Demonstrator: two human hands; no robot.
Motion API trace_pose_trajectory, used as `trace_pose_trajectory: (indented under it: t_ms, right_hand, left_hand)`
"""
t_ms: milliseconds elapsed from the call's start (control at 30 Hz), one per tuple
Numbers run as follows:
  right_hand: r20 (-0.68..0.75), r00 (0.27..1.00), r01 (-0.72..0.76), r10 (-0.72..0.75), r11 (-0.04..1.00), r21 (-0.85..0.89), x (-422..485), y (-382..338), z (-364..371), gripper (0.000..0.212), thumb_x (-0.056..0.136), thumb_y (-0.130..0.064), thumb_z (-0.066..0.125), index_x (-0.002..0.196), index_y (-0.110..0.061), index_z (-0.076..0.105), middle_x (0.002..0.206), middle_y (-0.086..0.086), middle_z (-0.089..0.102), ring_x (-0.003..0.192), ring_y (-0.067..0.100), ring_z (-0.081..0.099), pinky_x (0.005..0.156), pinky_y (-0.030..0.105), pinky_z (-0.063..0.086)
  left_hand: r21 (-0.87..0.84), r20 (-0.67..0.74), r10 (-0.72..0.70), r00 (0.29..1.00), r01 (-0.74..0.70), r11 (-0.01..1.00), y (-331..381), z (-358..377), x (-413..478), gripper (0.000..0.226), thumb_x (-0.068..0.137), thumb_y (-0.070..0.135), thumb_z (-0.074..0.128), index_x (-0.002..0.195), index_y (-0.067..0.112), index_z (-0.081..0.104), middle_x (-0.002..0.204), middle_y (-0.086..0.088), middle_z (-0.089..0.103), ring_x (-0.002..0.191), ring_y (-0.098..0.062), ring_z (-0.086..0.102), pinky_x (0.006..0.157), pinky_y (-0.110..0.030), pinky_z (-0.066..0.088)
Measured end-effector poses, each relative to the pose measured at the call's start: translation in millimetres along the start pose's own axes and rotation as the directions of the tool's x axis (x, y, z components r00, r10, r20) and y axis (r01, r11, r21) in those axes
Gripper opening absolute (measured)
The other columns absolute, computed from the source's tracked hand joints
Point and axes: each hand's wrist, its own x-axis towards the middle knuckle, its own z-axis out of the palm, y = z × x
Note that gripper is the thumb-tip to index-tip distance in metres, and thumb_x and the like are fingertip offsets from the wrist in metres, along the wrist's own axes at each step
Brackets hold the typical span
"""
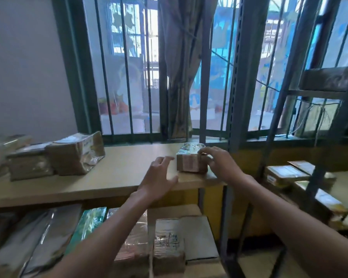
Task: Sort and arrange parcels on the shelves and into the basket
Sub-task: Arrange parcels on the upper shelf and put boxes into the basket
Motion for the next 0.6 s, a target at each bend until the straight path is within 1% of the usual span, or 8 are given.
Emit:
trace_pose_trajectory:
  t_ms: [133, 167, 233, 300, 367, 433, 500, 600]
  right_hand:
    - [0.023, 1.000, -0.003, -0.004, 0.961, 0.278, 16.1, -34.1, -16.2, 0.022, 0.097, -0.019, 0.045, 0.112, -0.016, 0.061, 0.103, 0.006, 0.061, 0.083, 0.015, 0.059, 0.063, 0.019, 0.052]
    - [0.034, 0.999, -0.024, 0.012, 0.933, 0.359, 19.7, -42.8, -22.8, 0.021, 0.098, -0.019, 0.044, 0.108, -0.015, 0.061, 0.099, 0.009, 0.063, 0.079, 0.016, 0.061, 0.057, 0.017, 0.053]
    - [0.093, 0.995, -0.088, 0.047, 0.849, 0.521, 25.6, -57.9, -33.6, 0.023, 0.099, -0.020, 0.041, 0.097, -0.013, 0.062, 0.094, 0.016, 0.065, 0.079, 0.023, 0.064, 0.054, 0.019, 0.056]
    - [0.142, 0.988, -0.144, 0.066, 0.738, 0.659, 28.9, -71.3, -38.6, 0.027, 0.100, -0.021, 0.039, 0.088, -0.012, 0.062, 0.087, 0.017, 0.064, 0.080, 0.027, 0.062, 0.058, 0.027, 0.056]
    - [0.134, 0.987, -0.157, 0.085, 0.650, 0.744, 32.3, -81.8, -36.8, 0.027, 0.099, -0.024, 0.041, 0.086, -0.014, 0.063, 0.081, 0.009, 0.063, 0.078, 0.024, 0.061, 0.062, 0.032, 0.056]
    - [0.099, 0.991, -0.136, 0.094, 0.635, 0.761, 35.6, -88.4, -29.8, 0.027, 0.098, -0.033, 0.041, 0.089, -0.022, 0.063, 0.083, 0.002, 0.066, 0.079, 0.017, 0.062, 0.068, 0.035, 0.056]
    - [0.088, 0.993, -0.118, 0.078, 0.645, 0.755, 35.8, -90.3, -20.4, 0.026, 0.098, -0.041, 0.037, 0.098, -0.033, 0.062, 0.093, -0.003, 0.067, 0.088, 0.015, 0.063, 0.069, 0.034, 0.056]
    - [0.115, 0.991, -0.136, 0.073, 0.584, 0.800, 31.1, -89.3, -12.2, 0.036, 0.097, -0.050, 0.031, 0.101, -0.034, 0.064, 0.097, -0.002, 0.070, 0.092, 0.017, 0.064, 0.063, 0.028, 0.056]
  left_hand:
    - [0.101, -0.069, 0.034, 0.997, -0.027, 0.994, -8.3, -23.0, 7.8, 0.088, 0.072, 0.036, 0.075, 0.141, 0.024, 0.023, 0.149, -0.003, 0.030, 0.129, -0.022, 0.034, 0.101, -0.032, 0.035]
    - [0.087, -0.095, 0.059, 0.994, -0.050, 0.995, -10.3, -29.2, 10.0, 0.093, 0.069, 0.038, 0.077, 0.142, 0.023, 0.021, 0.149, -0.002, 0.029, 0.128, -0.021, 0.034, 0.101, -0.031, 0.034]
    - [-0.066, -0.105, 0.083, 0.991, -0.090, 0.994, -12.1, -42.0, 12.9, 0.094, 0.067, 0.036, 0.079, 0.140, 0.025, 0.021, 0.143, 0.003, 0.037, 0.120, -0.011, 0.040, 0.095, -0.022, 0.036]
    - [-0.288, -0.033, 0.060, 0.998, -0.067, 0.955, -11.0, -52.6, 10.3, 0.085, 0.070, 0.034, 0.077, 0.135, 0.035, 0.022, 0.122, 0.019, 0.049, 0.101, 0.004, 0.047, 0.077, -0.007, 0.044]
    - [-0.480, 0.029, 0.010, 1.000, 0.005, 0.877, -11.7, -56.1, 7.1, 0.069, 0.074, 0.030, 0.073, 0.125, 0.041, 0.027, 0.105, 0.027, 0.054, 0.088, 0.005, 0.056, 0.059, -0.008, 0.050]
    - [-0.620, 0.048, -0.052, 0.997, 0.071, 0.781, -13.9, -57.4, 6.2, 0.056, 0.079, 0.027, 0.069, 0.121, 0.037, 0.033, 0.102, 0.020, 0.058, 0.090, -0.003, 0.061, 0.057, -0.015, 0.053]
    - [-0.694, 0.078, -0.084, 0.993, 0.114, 0.711, -15.1, -59.9, 6.6, 0.051, 0.082, 0.024, 0.065, 0.124, 0.030, 0.036, 0.102, 0.012, 0.061, 0.092, -0.009, 0.064, 0.060, -0.018, 0.055]
    - [-0.718, 0.123, -0.081, 0.989, 0.145, 0.680, -15.0, -60.8, 6.2, 0.049, 0.084, 0.021, 0.062, 0.127, 0.025, 0.039, 0.109, 0.004, 0.064, 0.096, -0.015, 0.065, 0.072, -0.028, 0.058]
